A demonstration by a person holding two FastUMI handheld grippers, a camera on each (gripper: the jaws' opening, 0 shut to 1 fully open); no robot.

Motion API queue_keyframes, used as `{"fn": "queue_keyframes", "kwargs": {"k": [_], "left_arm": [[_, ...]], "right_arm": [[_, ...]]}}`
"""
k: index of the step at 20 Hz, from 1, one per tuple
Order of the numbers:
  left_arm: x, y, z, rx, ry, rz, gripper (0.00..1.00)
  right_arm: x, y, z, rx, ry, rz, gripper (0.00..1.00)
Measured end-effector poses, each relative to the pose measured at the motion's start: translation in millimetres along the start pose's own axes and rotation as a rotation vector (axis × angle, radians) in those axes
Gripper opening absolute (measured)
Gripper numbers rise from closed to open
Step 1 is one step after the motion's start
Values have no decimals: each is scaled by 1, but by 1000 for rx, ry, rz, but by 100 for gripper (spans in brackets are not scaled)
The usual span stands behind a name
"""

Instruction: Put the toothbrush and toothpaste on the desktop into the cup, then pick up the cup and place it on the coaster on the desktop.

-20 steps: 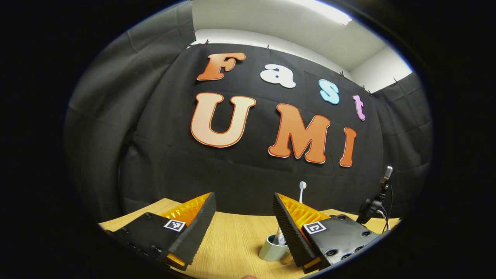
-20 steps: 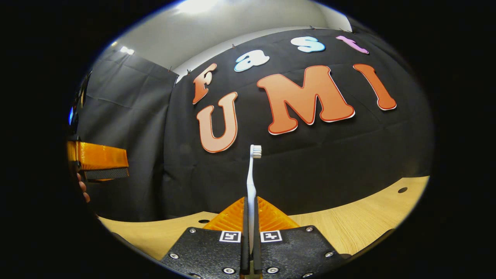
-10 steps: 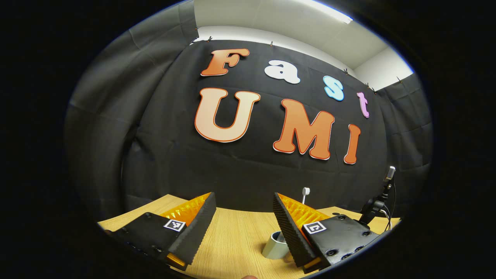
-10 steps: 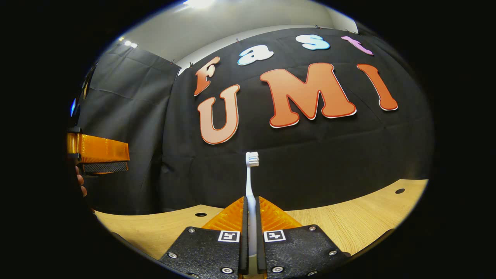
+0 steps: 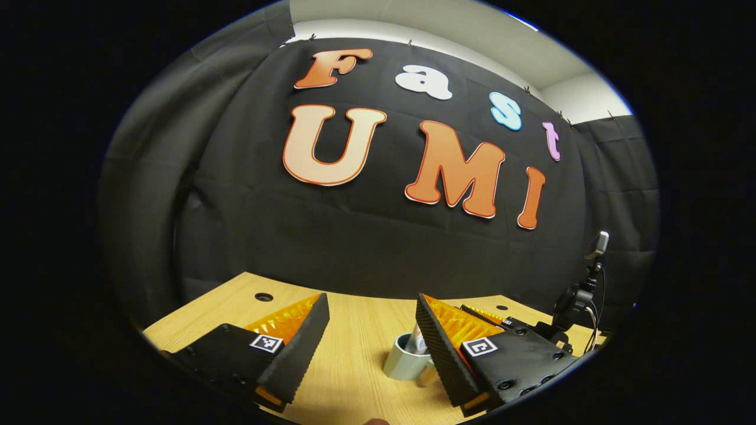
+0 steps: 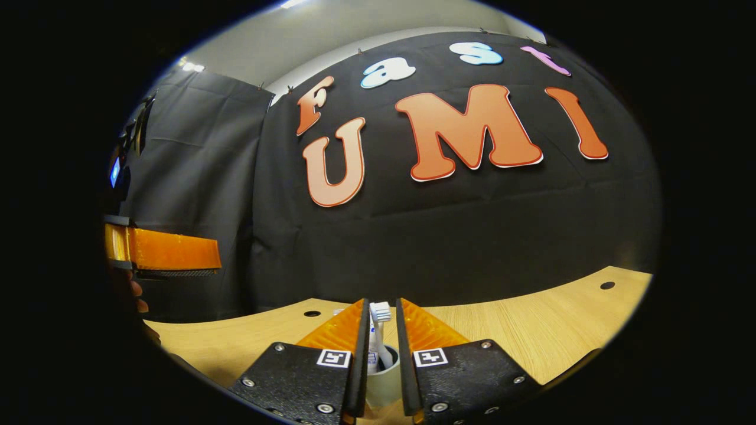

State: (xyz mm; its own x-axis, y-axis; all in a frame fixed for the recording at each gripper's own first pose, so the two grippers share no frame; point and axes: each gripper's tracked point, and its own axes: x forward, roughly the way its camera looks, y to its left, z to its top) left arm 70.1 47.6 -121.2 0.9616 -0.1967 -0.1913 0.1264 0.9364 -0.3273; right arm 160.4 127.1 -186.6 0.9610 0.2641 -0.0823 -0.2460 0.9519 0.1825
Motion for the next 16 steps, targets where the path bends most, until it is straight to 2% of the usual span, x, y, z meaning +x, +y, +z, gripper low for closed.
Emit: {"fn": "queue_keyframes", "kwargs": {"k": [3,5,6,9,10,13,16], "left_arm": [[4,-10,-4,-15,60,-8,94],[9,-28,-19,-46,161,-34,94],[11,-35,-28,-62,220,-45,94],[15,-57,-54,-108,396,-57,94],[18,-62,-64,-124,467,-50,94],[12,-69,-85,-135,601,-25,95],[15,-79,-107,-91,744,18,95]], "right_arm": [[-15,-6,16,-8,2,4,31],[-30,-7,34,23,2,26,42],[-37,-8,41,33,2,35,42],[-63,-22,62,11,5,25,65],[-75,-30,72,-9,-1,19,71],[-102,-46,92,-39,-14,1,78],[-126,-57,111,-71,-34,-9,84]]}}
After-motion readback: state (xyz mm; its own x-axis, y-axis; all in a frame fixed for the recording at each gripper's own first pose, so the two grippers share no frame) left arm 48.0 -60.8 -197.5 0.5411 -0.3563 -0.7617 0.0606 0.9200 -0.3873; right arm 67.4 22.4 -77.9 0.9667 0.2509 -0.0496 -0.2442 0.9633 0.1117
